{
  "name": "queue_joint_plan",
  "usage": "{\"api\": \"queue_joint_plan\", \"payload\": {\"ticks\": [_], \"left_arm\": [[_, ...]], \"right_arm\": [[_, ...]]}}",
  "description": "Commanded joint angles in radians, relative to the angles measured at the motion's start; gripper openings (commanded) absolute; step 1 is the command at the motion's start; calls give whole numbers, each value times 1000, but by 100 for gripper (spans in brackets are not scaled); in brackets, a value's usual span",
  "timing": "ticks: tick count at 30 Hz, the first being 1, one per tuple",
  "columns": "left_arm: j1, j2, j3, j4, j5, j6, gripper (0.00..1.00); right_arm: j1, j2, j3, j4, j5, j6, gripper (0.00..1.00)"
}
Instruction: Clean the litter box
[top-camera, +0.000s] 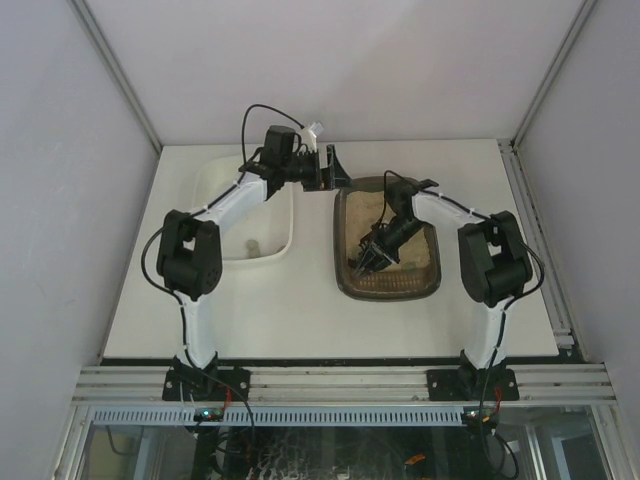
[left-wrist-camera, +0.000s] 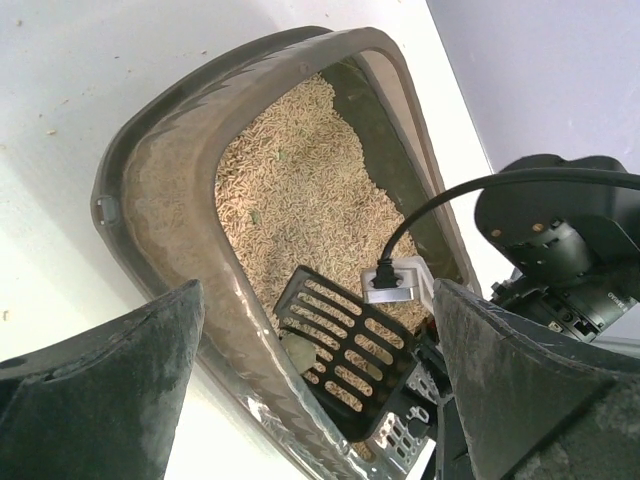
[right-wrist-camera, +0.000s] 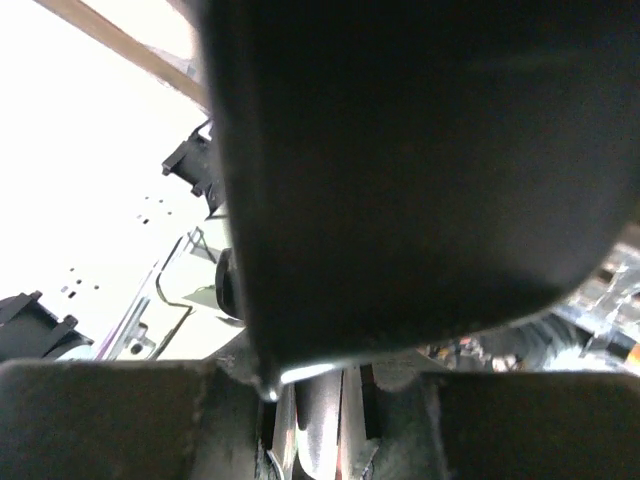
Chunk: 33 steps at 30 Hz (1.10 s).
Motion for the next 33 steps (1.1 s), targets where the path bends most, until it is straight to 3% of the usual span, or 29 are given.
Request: {"api": "queue_joint_plan", "payload": {"ticks": [1,14,19,24,33], "left_arm": [[9,-80,-12,-1,32,37,100],[12,-115,-32,-66,32,110,100],[19,-146,4,-168,17,183,100],[21,-175,108,-394,-18,313,100],[28,-380,83,-569,-127,462,100]], "right_arm": [[-30,-115,-146,367,28,90,0],[-65,-269,-570,1067,-129,273,0],[-83,-313,-588,1037,-136,242,0],[-75,-395,-611,1022,-129,219,0],[-112,-546,-741,1026,-119,165,0]]}}
